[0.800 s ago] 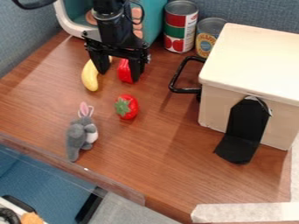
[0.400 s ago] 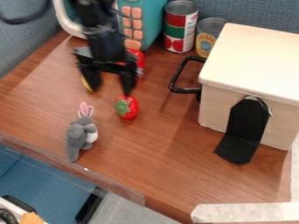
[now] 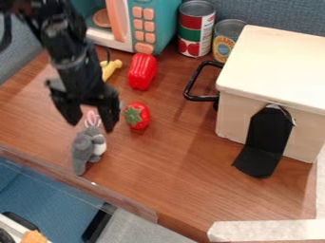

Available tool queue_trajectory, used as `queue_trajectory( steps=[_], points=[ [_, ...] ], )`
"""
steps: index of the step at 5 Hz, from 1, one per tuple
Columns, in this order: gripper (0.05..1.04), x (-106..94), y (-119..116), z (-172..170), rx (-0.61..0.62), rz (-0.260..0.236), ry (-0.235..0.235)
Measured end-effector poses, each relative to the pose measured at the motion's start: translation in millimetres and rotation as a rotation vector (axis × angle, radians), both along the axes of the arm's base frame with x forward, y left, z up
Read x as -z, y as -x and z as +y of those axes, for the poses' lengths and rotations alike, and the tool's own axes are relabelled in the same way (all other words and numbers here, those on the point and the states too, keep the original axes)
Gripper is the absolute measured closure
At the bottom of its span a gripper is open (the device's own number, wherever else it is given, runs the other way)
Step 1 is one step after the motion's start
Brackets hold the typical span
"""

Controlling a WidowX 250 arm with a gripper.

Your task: Move the gray rabbit to the bottom left corner of the table

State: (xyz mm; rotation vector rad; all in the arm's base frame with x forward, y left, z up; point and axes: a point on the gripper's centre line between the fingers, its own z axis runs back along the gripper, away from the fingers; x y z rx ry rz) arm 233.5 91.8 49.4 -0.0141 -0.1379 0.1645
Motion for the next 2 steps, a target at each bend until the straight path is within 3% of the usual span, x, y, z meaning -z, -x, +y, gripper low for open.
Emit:
queue_trajectory(
  steps=[1, 2],
  points=[
    [0.083, 45.6, 6.4, 3.6, 0.014, 0.126, -0.066],
    [0.135, 48.6, -7.3, 7.4, 0.051, 0.106, -0.139]
  ],
)
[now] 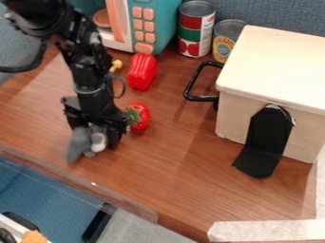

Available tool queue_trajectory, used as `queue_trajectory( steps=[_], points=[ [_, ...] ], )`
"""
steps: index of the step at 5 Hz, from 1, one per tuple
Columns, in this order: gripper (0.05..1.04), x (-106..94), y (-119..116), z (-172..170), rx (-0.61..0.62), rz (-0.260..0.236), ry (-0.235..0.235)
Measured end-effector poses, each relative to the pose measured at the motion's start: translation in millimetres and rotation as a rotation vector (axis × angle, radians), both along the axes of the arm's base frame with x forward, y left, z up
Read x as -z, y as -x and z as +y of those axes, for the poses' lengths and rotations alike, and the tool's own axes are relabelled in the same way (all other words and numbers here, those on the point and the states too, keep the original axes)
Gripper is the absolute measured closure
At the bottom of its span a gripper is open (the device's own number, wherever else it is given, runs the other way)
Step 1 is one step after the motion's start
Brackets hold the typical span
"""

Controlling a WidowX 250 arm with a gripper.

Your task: Move the gray rabbit to the bottom left corner of the table

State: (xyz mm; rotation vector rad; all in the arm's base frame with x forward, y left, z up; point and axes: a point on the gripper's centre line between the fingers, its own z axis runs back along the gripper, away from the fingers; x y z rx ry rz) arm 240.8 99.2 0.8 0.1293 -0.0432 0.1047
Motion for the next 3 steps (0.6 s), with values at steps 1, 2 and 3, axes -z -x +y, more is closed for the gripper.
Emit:
queue_trajectory(
  steps=[1, 2, 3],
  points=[
    [0.401, -1.0, 7.0, -2.7, 0.008, -0.013, 0.039],
    [0.636, -23.2, 15.4, 17.5, -0.013, -0.044, 0.116],
    [0.720, -52.7, 0.1, 47.6, -0.086, -0.104, 0.150]
  ],
)
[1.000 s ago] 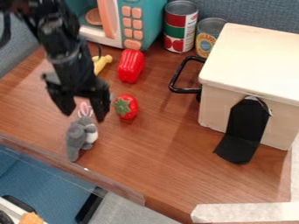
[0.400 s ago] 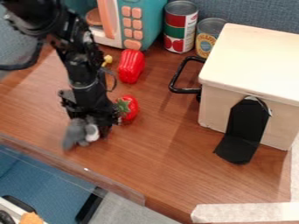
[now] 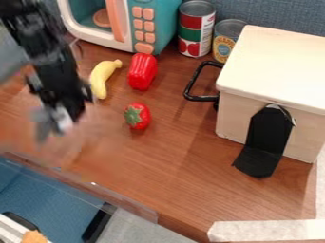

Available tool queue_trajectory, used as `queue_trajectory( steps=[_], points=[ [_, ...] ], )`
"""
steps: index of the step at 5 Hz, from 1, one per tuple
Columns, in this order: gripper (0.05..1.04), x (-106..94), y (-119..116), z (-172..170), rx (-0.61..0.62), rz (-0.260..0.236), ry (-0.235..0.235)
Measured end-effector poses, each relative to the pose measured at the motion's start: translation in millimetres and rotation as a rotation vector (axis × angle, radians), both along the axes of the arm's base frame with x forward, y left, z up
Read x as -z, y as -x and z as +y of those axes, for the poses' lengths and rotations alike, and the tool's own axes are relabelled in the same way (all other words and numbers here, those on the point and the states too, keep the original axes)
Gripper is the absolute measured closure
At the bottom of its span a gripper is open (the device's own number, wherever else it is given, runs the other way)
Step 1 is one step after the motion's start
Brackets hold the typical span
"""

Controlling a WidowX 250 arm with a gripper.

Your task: Move the gray rabbit to the bottom left corner of the table

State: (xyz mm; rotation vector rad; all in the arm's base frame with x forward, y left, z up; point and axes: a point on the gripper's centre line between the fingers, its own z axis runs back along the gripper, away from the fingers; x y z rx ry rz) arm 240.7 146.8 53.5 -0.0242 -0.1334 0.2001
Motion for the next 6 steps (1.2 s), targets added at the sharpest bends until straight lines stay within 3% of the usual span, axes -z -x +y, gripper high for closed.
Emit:
queue_trajectory(
  steps=[1, 2, 3, 5, 6],
  points=[
    [0.722, -10.3, -6.8, 37.0, -0.038, -0.039, -0.007],
    [0.723, 1.6, -5.9, 61.5, -0.049, -0.028, -0.032],
    [0.723, 16.5, -2.4, 89.0, -0.068, -0.012, -0.057],
    [0.723, 39.3, 0.1, 127.7, -0.124, 0.042, -0.058],
    [0.646, 43.8, 3.1, 130.6, -0.119, 0.077, -0.066]
  ],
)
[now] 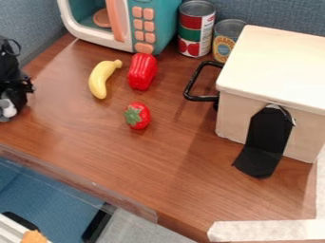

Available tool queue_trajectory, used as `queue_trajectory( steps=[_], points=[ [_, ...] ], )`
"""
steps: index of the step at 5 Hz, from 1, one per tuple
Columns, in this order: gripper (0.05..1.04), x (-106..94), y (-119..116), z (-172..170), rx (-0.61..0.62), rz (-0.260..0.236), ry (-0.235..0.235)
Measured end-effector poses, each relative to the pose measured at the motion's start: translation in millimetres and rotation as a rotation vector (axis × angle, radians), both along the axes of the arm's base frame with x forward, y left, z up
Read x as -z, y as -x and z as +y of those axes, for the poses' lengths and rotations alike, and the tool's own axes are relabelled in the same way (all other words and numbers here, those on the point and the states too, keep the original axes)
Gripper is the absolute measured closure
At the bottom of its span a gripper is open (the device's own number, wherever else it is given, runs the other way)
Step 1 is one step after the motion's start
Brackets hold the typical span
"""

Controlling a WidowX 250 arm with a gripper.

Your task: Move the gray rabbit to the bottom left corner of the table

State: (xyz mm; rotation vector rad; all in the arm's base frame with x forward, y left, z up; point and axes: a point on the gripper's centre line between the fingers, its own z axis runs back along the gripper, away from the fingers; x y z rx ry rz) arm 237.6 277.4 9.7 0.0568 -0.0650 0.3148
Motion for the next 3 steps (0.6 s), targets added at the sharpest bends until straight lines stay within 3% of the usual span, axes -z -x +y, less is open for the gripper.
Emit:
queue_trajectory(
  steps=[1, 2, 3],
  points=[
    [0.333, -0.4, -0.8, -4.2, 0.007, 0.026, -0.001],
    [0.091, -22.8, -5.6, -10.0, 0.030, -0.017, 0.003],
    [0.079, -53.0, -12.1, -14.4, 0.053, -0.095, -0.015]
  ],
)
